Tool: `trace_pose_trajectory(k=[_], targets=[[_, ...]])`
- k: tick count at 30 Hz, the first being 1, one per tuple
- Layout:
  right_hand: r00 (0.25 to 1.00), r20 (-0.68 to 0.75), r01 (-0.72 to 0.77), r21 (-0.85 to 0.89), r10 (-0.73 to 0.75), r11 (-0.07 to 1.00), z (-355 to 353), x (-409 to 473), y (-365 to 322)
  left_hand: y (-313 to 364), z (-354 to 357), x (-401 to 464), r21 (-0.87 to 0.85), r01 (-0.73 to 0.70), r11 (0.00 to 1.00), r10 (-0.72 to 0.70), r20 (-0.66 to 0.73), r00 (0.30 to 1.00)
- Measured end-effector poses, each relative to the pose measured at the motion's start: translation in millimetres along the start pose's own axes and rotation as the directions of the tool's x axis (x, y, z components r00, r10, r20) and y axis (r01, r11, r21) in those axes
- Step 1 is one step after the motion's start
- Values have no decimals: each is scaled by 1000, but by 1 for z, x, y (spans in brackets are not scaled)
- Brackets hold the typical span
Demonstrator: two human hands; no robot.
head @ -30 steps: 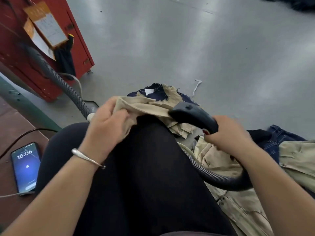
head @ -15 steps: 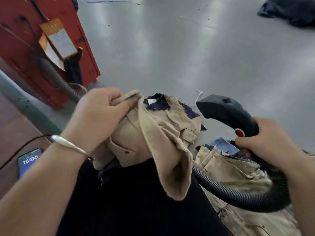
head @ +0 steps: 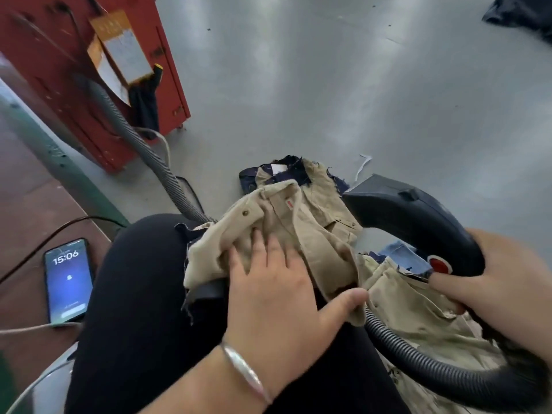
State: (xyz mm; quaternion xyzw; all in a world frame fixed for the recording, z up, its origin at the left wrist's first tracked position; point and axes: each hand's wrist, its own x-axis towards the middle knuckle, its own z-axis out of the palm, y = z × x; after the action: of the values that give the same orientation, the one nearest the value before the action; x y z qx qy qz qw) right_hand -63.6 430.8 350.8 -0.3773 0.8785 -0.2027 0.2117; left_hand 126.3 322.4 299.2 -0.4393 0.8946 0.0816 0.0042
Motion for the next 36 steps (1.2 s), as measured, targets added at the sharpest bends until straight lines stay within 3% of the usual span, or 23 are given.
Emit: trace_pose_trajectory(k=[3,6,10,13,17,21,23,26,28,33,36], targets=[[998,23,66,-37,-65,997,-2,-7,-11,1,14,15,37,39,999,-40,40,998],[991,78,114,-117,-106,987,-4,-7,-24,-8,26,15,-144,1,990,-23,-147,989],[976,190,149,-246,-104,958,15,21,-41,-16,44,3,-156,-104,982,49,-326,944],[970,206,180,-260,-127,949,39,58,-58,-19,45,0,-109,-98,989,58,-323,944],[987,145,94,-174,-69,980,59,109,-82,-19,42,-3,-129,-81,988,40,-289,956],[992,103,71,-39,-66,997,32,115,-79,-28,39,-5,-264,-140,954,66,-274,960],[985,106,137,-22,-134,990,7,91,-69,-41,39,-2,-372,-198,907,98,-272,957],[968,120,242,-188,-222,952,-14,40,-52,-56,40,4,-421,-246,873,128,-289,949],[959,173,258,-210,-223,943,-15,12,-45,-56,40,10,-438,-228,870,82,-327,941],[971,183,219,-419,-154,881,12,9,-44,-49,40,13,-400,-240,885,56,-420,906],[988,114,144,-420,-105,896,31,48,-62,-48,40,10,-419,-232,878,20,-451,892]])
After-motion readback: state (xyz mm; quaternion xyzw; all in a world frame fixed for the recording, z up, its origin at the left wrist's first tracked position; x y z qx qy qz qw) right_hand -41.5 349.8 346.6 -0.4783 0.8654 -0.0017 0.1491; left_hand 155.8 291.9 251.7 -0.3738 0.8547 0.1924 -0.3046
